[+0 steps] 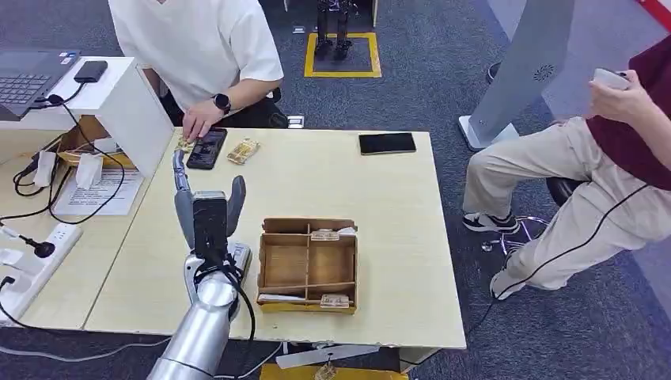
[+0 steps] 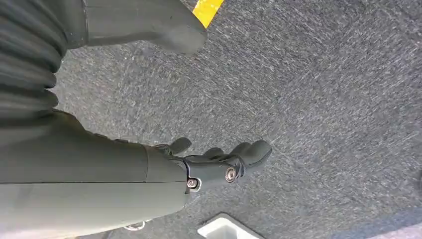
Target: Pass the card to the sensor for recognition and then transmit it.
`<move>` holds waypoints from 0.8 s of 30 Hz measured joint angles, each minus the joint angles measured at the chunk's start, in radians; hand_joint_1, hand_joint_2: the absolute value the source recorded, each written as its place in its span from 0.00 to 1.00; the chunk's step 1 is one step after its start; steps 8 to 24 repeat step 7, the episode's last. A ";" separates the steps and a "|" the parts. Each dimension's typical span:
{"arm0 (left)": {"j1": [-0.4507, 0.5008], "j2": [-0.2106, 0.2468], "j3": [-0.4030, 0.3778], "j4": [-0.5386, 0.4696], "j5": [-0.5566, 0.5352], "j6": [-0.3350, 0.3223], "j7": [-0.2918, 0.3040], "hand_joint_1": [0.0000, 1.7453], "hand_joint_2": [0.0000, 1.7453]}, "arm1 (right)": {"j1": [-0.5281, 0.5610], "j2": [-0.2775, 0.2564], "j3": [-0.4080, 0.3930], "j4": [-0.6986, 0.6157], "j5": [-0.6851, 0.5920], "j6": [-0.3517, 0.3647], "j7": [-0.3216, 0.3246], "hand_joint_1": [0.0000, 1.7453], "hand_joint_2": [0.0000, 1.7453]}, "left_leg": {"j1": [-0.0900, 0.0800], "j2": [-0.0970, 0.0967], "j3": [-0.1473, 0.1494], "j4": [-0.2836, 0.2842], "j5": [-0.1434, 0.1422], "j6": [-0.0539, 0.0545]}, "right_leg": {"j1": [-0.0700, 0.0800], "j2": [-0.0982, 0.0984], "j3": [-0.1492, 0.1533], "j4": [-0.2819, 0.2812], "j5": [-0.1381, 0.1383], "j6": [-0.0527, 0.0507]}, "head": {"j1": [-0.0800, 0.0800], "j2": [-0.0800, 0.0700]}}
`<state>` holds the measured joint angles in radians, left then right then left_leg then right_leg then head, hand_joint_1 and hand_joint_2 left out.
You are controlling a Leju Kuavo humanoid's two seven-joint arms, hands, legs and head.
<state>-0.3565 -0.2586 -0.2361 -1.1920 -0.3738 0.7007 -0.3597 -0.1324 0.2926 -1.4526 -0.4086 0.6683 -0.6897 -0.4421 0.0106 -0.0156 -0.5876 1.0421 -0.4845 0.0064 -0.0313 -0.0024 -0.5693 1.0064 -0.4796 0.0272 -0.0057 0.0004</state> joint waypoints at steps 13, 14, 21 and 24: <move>0.066 0.013 -0.016 -0.114 0.104 -0.011 -0.020 0.00 1.00 | -0.001 0.000 -0.024 -0.002 -0.010 0.000 0.005 0.00 1.00 | 0.000 0.000 0.000 0.000 0.000 0.000 | 0.000 0.000 0.000 0.000 0.000 0.000 | 0.000 0.000; 0.066 0.013 -0.016 -0.114 0.104 -0.011 -0.020 0.00 1.00 | -0.001 0.000 -0.024 -0.002 -0.010 0.000 0.005 0.00 1.00 | 0.000 0.000 0.000 0.000 0.000 0.000 | 0.000 0.000 0.000 0.000 0.000 0.000 | 0.000 0.000; 0.066 0.013 -0.016 -0.114 0.104 -0.011 -0.020 0.00 1.00 | -0.001 0.000 -0.024 -0.002 -0.010 0.000 0.005 0.00 1.00 | 0.000 0.000 0.000 0.000 0.000 0.000 | 0.000 0.000 0.000 0.000 0.000 0.000 | 0.000 0.000; 0.066 0.013 -0.016 -0.114 0.104 -0.011 -0.020 0.00 1.00 | -0.001 0.000 -0.024 -0.002 -0.010 0.000 0.005 0.00 1.00 | 0.000 0.000 0.000 0.000 0.000 0.000 | 0.000 0.000 0.000 0.000 0.000 0.000 | 0.000 0.000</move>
